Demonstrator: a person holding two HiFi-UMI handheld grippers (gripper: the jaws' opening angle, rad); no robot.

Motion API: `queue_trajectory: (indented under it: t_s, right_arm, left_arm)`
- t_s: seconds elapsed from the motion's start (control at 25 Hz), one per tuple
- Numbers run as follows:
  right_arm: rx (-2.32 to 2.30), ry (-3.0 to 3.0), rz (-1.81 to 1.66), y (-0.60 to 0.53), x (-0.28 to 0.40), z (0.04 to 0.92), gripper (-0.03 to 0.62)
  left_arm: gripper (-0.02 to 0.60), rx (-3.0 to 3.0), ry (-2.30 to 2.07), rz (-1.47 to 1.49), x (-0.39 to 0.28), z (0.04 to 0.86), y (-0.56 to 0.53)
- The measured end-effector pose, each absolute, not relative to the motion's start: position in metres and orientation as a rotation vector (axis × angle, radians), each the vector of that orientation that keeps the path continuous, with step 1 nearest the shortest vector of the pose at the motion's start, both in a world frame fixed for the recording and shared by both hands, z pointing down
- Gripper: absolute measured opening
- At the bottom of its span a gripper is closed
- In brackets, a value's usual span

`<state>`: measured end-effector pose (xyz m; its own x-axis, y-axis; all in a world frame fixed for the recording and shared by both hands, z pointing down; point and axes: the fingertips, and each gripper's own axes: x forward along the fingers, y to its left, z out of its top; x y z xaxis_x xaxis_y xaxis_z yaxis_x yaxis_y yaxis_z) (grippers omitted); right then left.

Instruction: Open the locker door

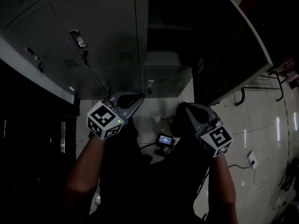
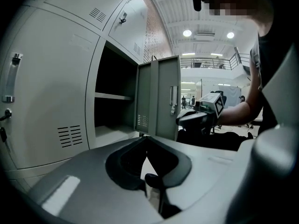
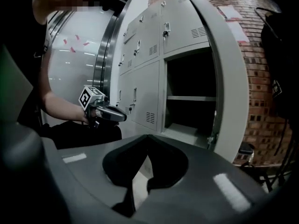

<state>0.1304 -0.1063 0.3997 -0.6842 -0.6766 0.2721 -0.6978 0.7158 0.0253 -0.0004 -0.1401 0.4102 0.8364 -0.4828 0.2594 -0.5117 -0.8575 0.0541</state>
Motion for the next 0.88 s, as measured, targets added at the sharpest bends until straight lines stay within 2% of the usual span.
queue_trajectory:
  t_s: [0.88]
  right_arm:
    - [1.065, -2.666, 0.097, -0.1089, 0.1319, 0.4007, 0.0]
  left_arm:
    - [0.012, 2.883, -0.796, 0.33, -0.0056, 0.4084, -0.142]
